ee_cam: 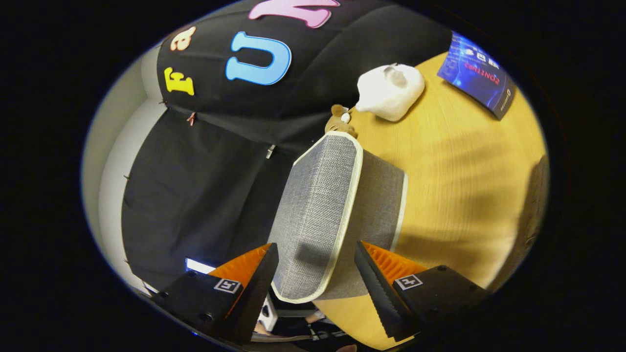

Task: Open the storage box then place both shoes into the box .Put the left shoe in first, then the right shoe, with the right side of both shoes facing outward in a uniform manner.

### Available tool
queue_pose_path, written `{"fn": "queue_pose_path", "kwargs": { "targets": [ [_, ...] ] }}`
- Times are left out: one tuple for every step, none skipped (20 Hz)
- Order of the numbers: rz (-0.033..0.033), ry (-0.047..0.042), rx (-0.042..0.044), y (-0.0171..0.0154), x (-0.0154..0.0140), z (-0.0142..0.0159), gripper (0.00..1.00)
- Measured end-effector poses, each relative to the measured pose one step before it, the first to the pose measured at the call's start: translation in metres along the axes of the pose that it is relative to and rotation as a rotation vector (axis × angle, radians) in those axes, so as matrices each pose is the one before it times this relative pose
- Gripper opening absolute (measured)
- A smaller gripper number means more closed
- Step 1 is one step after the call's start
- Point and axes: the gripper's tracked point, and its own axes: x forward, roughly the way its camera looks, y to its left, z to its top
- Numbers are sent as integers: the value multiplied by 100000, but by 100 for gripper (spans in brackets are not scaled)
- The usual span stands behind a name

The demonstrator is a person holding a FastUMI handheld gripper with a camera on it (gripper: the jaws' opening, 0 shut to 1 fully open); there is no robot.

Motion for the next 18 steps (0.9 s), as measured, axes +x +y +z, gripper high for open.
{"fn": "queue_pose_path", "kwargs": {
  "targets": [
    [3909,688,4870,158,75,92,98],
    [2877,522,4353,-152,163,121,98],
    [659,425,3982,-535,537,93,97],
    [489,447,2977,-585,326,18,96],
    [322,221,1571,-414,356,48,96],
    [721,133,1027,-207,258,-80,96],
    [1403,633,1628,75,-59,-191,96],
    [2003,263,2244,261,179,-78,96],
    [2510,329,2398,441,83,-9,96],
    [2176,-249,1253,435,-67,15,96],
    [587,-50,716,65,139,130,95],
    [-240,677,1373,-111,25,-141,85],
    [-676,1076,-323,-94,46,-277,76],
    [-2638,28,-1532,-921,4,-1,58],
    [-416,-596,1363,-214,-256,244,41],
    [1380,-826,-376,577,-404,116,30],
    [1693,-1798,-2701,786,-579,271,20],
    [-198,-2306,-3446,395,-336,310,13]
  ]
}}
